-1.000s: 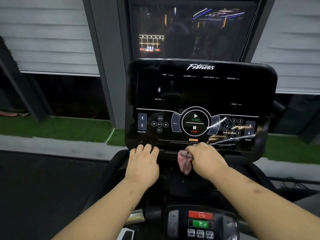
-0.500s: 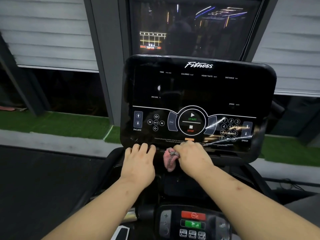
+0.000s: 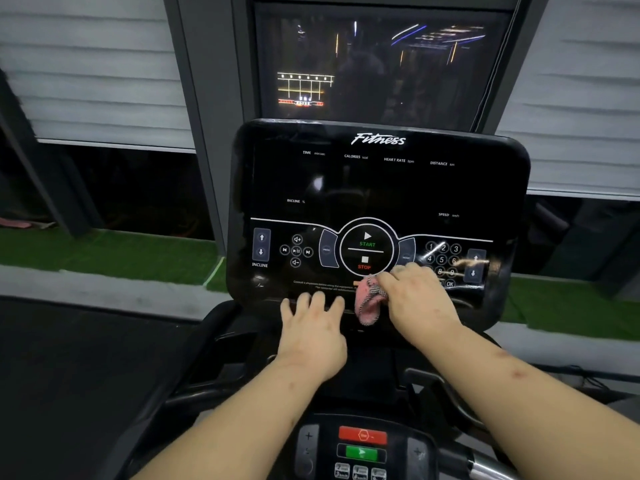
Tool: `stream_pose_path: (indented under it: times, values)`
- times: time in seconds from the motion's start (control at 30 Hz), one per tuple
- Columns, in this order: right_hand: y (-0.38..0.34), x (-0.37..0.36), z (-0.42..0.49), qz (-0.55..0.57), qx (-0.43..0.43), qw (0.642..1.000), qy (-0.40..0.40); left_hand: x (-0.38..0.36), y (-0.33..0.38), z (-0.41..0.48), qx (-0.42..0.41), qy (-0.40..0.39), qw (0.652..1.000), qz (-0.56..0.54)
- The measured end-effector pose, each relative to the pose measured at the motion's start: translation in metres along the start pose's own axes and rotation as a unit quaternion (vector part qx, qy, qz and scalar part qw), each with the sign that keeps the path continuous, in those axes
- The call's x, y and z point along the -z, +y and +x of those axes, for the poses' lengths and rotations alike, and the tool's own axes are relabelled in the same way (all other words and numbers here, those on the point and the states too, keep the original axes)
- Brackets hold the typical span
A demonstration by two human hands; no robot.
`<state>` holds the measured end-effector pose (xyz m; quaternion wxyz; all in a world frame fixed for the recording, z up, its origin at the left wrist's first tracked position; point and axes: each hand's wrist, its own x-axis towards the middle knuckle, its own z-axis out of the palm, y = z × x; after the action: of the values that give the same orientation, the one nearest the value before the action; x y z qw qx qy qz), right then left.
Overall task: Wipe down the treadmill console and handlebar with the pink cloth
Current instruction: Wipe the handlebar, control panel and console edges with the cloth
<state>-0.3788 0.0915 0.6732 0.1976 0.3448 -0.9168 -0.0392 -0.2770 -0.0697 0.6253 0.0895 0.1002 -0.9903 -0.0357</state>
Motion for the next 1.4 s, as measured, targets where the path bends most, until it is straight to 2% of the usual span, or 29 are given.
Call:
stream_pose_path:
  times: [0.07,0.17,0.27,0.7,1.03,1.3,1.4]
  values:
    - [0.016,-0.008,-0.012,-0.002,-0.020,1.000,0.008,-0.009,0.004,-0.005,0.001,-0.011,1.000,0.010]
    - [0.024,-0.029,-0.033,0.003,-0.005,0.997,-0.074,-0.015,0.007,-0.008,0.011,-0.011,1.000,0.014]
    - [0.026,-0.033,-0.035,0.035,-0.025,0.997,-0.069,-0.014,0.010,-0.005,0.019,-0.008,1.000,0.009]
    - [0.079,-0.021,-0.033,0.042,-0.064,0.983,-0.164,-0.015,0.011,-0.005,0.027,-0.010,1.000,-0.011]
    - [0.000,-0.031,-0.005,0.019,-0.023,0.991,-0.131,-0.016,0.012,-0.003,0.035,-0.011,0.999,-0.017]
    - [0.055,-0.023,-0.027,0.068,-0.030,0.990,-0.123,-0.014,0.010,-0.005,0.029,-0.015,0.999,-0.025]
    - [0.077,-0.024,-0.033,0.086,-0.062,0.985,-0.136,-0.012,0.008,-0.004,0.027,-0.021,0.999,-0.031]
